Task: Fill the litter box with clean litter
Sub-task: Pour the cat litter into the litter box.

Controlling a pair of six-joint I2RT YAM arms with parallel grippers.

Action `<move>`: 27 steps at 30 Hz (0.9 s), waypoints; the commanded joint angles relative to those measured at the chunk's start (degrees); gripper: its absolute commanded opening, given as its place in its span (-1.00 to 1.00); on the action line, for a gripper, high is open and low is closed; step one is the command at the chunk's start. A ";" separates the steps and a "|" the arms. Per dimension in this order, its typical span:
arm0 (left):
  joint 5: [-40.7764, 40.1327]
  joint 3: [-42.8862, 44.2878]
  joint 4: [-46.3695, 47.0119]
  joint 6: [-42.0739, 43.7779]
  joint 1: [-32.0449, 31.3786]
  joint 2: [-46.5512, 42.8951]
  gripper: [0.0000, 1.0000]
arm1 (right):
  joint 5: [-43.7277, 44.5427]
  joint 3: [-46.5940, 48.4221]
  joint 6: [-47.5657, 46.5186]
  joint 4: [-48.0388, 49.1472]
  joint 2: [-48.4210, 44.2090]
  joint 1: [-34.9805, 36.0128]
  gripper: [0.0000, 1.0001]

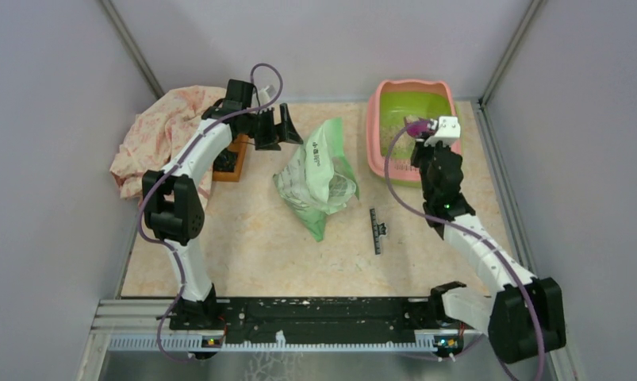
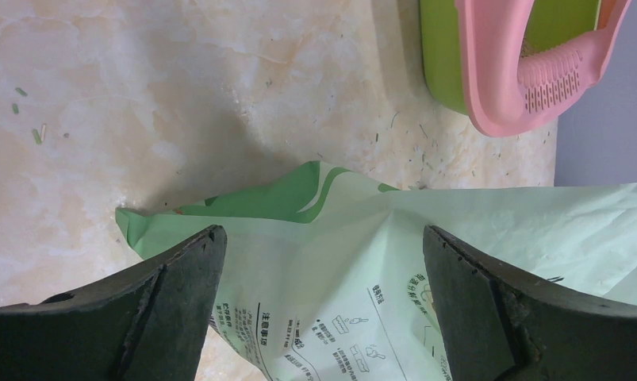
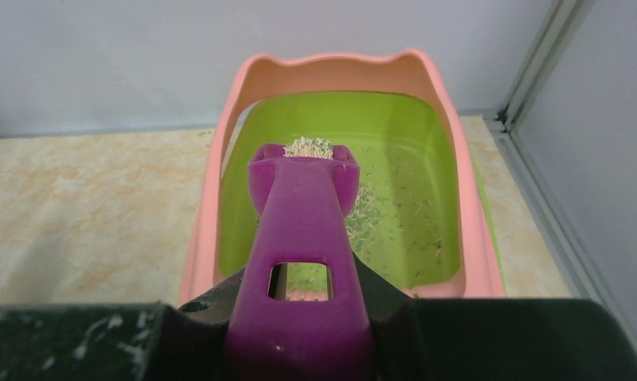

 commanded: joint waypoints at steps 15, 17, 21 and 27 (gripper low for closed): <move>0.23 2.50 -1.20 1.33 0.20 -0.70 0.97 | -13.31 40.99 6.27 -38.85 29.46 -8.30 -1.00; 0.18 2.81 -1.42 1.35 0.24 -0.87 0.97 | -13.32 41.50 6.07 -39.03 29.07 -8.29 -1.00; 0.11 3.11 -1.79 0.93 0.24 -1.12 0.97 | -14.35 43.33 5.28 -40.47 29.24 -8.44 -1.00; -1.14 3.16 -3.14 1.42 0.24 -2.66 0.97 | -16.57 39.26 4.60 -39.45 22.15 -8.40 -1.00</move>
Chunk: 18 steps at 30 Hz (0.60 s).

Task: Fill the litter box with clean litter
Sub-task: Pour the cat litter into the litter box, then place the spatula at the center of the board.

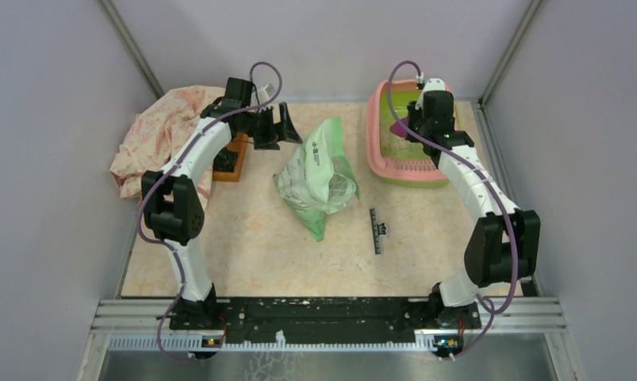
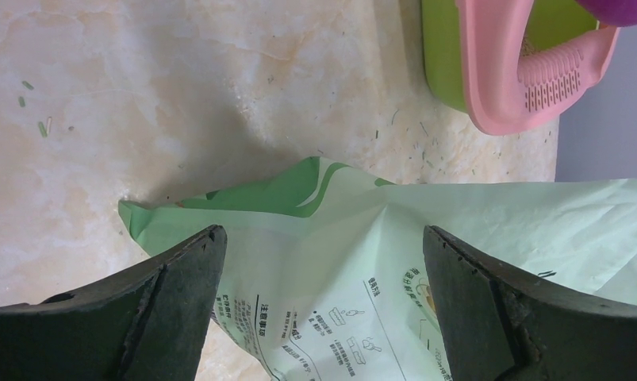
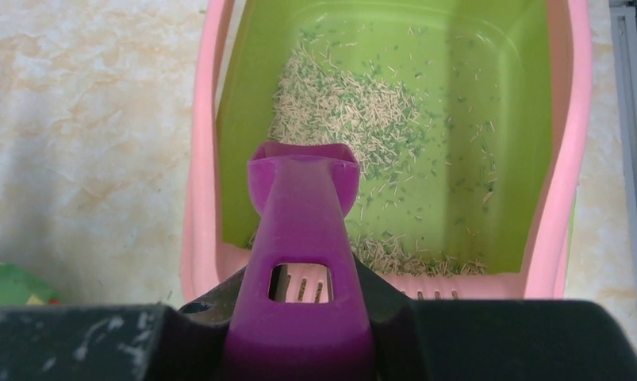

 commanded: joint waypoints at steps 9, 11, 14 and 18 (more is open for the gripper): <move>-1.16 1.43 -2.44 2.20 2.90 -5.15 0.97 | -1.34 -10.16 -2.11 -14.09 -28.94 -0.31 -1.00; 0.31 0.84 -1.94 2.03 4.92 -5.93 0.97 | -0.26 -10.43 -2.30 -17.60 -32.86 -0.38 -1.00; 2.41 -0.05 -1.05 1.88 7.12 -7.40 0.97 | -0.59 -9.78 -1.97 -23.25 -36.29 -0.34 -1.00; 4.54 -1.55 0.18 1.71 7.93 -9.01 0.97 | -3.01 -12.53 0.11 -27.46 -38.65 -0.31 -1.00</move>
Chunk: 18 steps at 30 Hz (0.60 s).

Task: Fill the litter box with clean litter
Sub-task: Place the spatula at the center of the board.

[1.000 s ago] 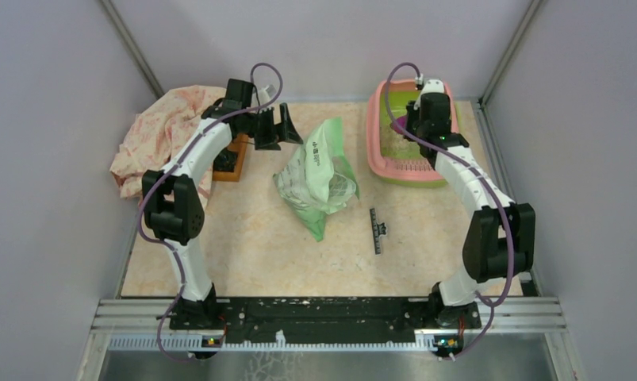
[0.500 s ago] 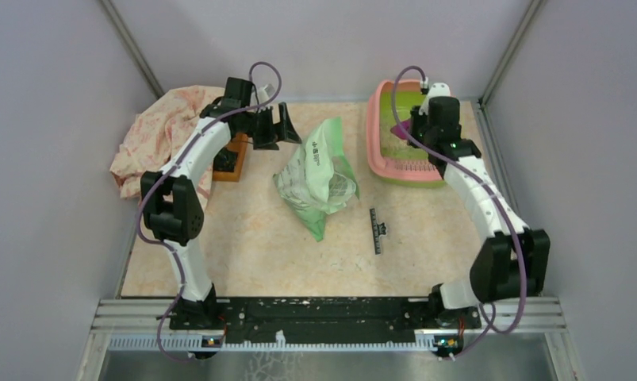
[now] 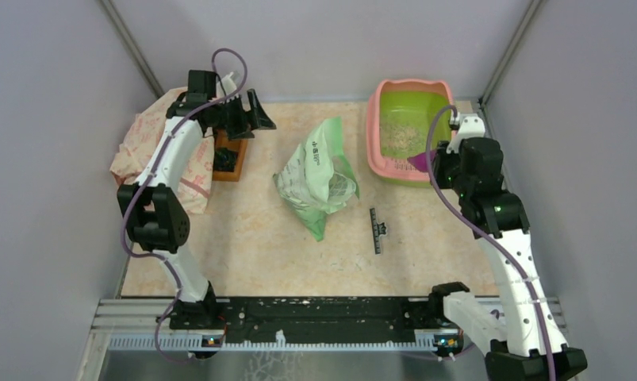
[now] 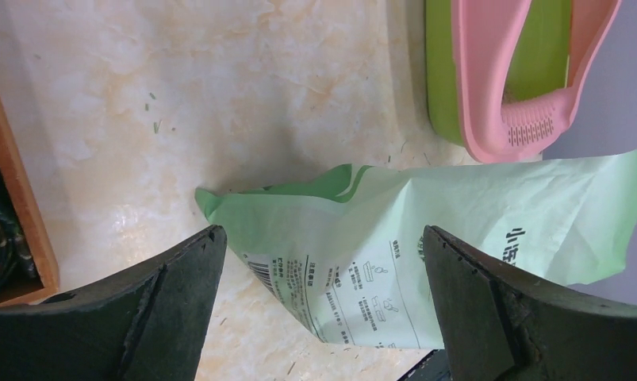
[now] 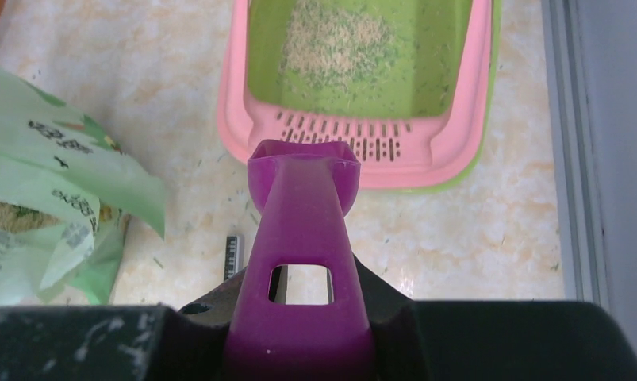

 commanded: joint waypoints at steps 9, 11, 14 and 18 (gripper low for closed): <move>8.11 -7.26 6.30 -0.75 1.31 -6.60 0.97 | -1.09 -7.60 5.20 -5.97 -0.91 1.20 -1.00; 8.65 -7.38 6.06 -0.38 1.58 -6.55 0.97 | -2.69 -7.84 5.51 -6.04 0.71 1.20 -1.00; 9.18 -8.47 6.80 -0.39 2.09 -7.09 0.97 | -3.00 -7.91 5.44 -5.98 3.08 1.20 -1.00; 9.83 -9.47 7.88 -0.77 2.32 -7.06 0.97 | 0.98 -9.17 4.47 -3.60 5.49 1.20 -1.00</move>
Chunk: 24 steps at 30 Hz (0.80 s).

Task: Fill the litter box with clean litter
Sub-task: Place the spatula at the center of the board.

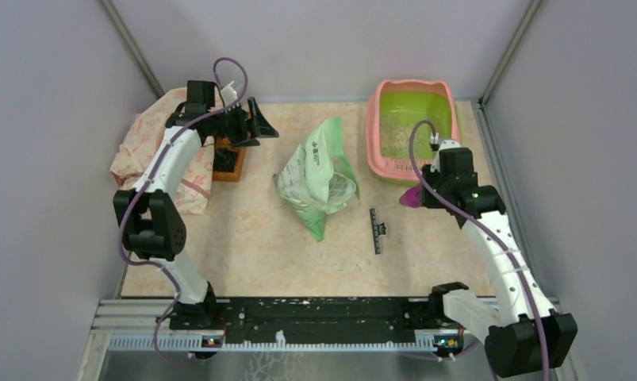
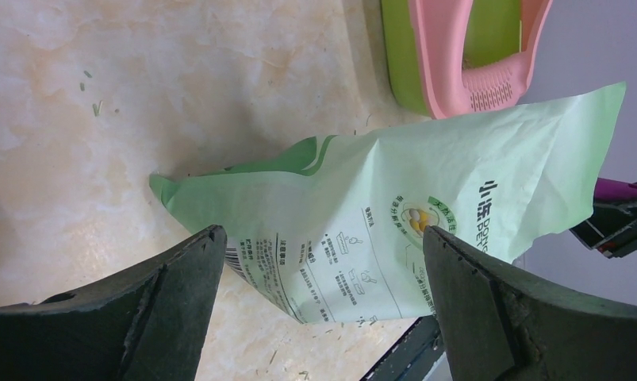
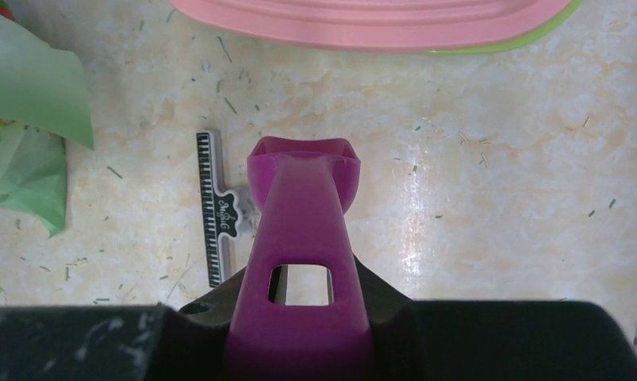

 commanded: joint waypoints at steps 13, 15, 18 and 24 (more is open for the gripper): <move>1.98 -1.87 3.89 -1.29 0.35 -1.10 0.98 | 1.69 -9.52 -1.92 11.78 -3.65 0.36 -0.34; 1.53 -2.19 3.89 -1.29 0.27 -1.47 0.97 | 2.06 -9.40 -2.03 11.45 -4.53 0.37 -0.10; 1.07 -2.42 3.89 -1.36 0.18 -1.72 0.97 | 2.72 -9.14 -2.28 11.09 -6.37 0.39 0.46; -0.11 -2.10 3.75 -1.81 -0.72 -1.67 0.97 | 2.54 -7.31 -2.38 9.99 -6.72 0.41 0.49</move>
